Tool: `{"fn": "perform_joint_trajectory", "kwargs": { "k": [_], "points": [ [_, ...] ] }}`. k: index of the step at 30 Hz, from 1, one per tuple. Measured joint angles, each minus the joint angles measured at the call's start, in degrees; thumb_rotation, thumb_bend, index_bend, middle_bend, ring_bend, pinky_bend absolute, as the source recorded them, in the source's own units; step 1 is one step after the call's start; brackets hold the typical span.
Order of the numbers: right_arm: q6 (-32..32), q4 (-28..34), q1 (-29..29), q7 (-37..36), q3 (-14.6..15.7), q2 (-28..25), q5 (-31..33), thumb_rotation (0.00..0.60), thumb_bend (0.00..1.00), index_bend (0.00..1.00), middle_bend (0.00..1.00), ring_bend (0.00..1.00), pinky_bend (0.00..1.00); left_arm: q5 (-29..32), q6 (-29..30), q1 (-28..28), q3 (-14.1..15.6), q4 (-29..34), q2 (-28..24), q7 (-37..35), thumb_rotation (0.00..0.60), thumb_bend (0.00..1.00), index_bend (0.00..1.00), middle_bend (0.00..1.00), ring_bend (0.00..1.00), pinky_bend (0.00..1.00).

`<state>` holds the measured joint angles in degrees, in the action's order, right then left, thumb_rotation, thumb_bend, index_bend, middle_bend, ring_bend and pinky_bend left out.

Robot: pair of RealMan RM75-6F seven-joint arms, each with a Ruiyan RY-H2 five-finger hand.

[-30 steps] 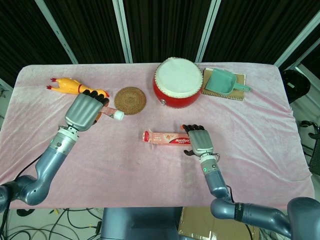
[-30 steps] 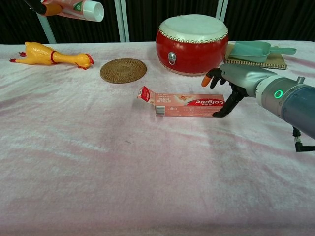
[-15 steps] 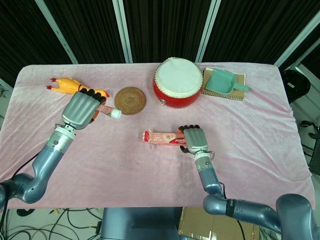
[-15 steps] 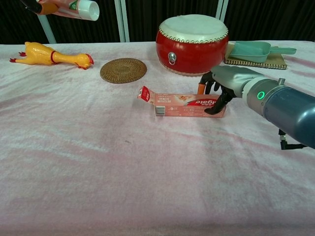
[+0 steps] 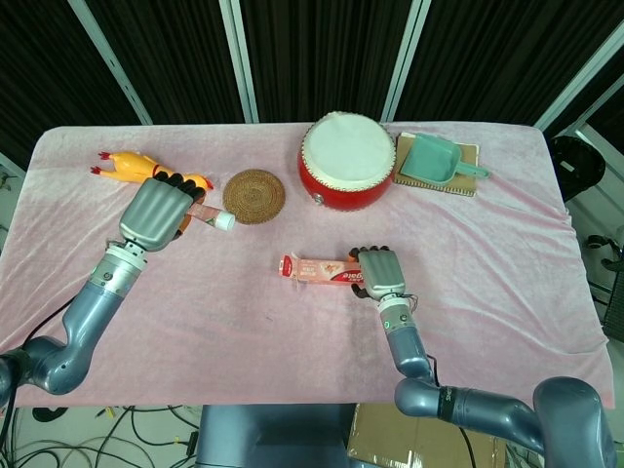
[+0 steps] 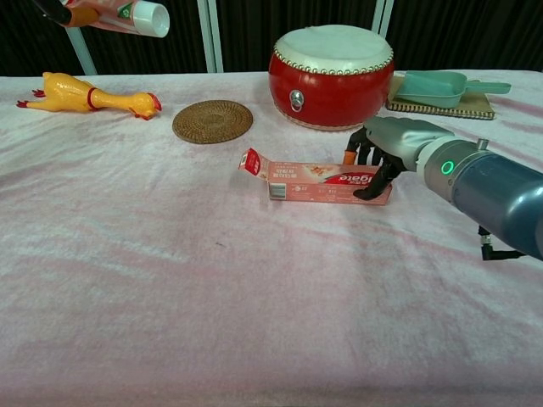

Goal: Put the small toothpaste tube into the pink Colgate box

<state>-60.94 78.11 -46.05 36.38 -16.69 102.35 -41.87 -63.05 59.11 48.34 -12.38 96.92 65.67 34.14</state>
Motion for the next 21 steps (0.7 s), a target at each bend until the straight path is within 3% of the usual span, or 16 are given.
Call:
{"fn": "perform_joint_trajectory", "kwargs": {
  "k": [10, 21],
  "points": [
    [0.12, 2.32, 0.82, -2.67, 0.08, -1.27, -1.32, 0.600, 0.24, 0.46, 0.45, 0.39, 0.38, 0.39, 0.42, 0.42, 0.00, 0.74, 0.17, 0.99, 0.600, 0.42, 0.50, 0.43, 0.34, 0.42],
    [-2.17, 13.45, 3.90, -9.11, -3.32, -7.05, -1.35, 0.600, 0.24, 0.46, 0.45, 0.39, 0.38, 1.85, 1.11, 2.37, -1.07, 3.19, 0.02, 5.44, 0.600, 0.42, 0.50, 0.43, 0.34, 0.42]
  ]
}}
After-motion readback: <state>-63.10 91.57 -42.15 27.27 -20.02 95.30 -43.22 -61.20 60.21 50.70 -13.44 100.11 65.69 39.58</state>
